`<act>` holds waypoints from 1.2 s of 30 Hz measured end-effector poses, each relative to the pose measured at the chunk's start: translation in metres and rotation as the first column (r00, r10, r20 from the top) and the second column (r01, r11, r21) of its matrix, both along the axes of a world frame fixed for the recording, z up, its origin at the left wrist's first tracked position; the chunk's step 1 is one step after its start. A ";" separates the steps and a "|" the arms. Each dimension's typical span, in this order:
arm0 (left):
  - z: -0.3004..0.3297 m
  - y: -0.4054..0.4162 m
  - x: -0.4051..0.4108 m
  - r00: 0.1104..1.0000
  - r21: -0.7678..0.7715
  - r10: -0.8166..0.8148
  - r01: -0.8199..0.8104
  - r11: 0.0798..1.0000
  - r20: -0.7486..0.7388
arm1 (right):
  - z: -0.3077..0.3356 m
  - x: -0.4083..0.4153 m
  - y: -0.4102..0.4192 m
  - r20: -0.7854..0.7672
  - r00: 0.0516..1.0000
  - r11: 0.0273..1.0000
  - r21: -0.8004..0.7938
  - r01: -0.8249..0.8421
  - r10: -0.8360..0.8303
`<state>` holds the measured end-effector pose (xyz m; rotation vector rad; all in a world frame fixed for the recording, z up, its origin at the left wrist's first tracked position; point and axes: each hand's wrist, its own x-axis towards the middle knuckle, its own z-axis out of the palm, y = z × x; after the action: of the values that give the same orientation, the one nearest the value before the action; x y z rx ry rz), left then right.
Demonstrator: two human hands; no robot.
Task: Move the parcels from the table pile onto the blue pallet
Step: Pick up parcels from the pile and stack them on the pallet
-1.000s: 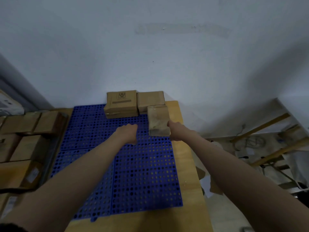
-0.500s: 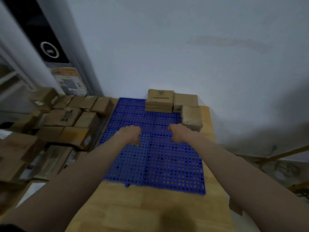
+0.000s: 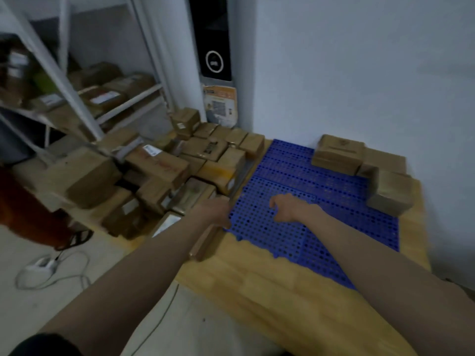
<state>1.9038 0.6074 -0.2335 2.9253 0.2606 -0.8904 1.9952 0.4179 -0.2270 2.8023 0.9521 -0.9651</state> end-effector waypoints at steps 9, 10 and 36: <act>0.008 0.109 -0.086 0.989 0.039 0.141 -0.142 0.989 0.033 | 0.008 -0.071 0.107 0.030 0.994 0.994 0.031 -0.108 0.108; 0.010 0.118 -0.093 0.989 0.049 0.148 -0.149 0.988 0.031 | 0.009 -0.076 0.118 0.030 0.992 0.992 0.032 -0.125 0.125; 0.010 0.284 0.000 0.936 0.072 0.353 -0.352 0.933 0.007 | -0.001 0.036 0.321 0.130 0.988 0.990 0.109 -0.093 0.078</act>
<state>1.9042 0.8917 -0.2235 2.8017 0.8047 -0.8459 2.0313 0.7386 -0.2284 2.8463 1.1344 -0.7370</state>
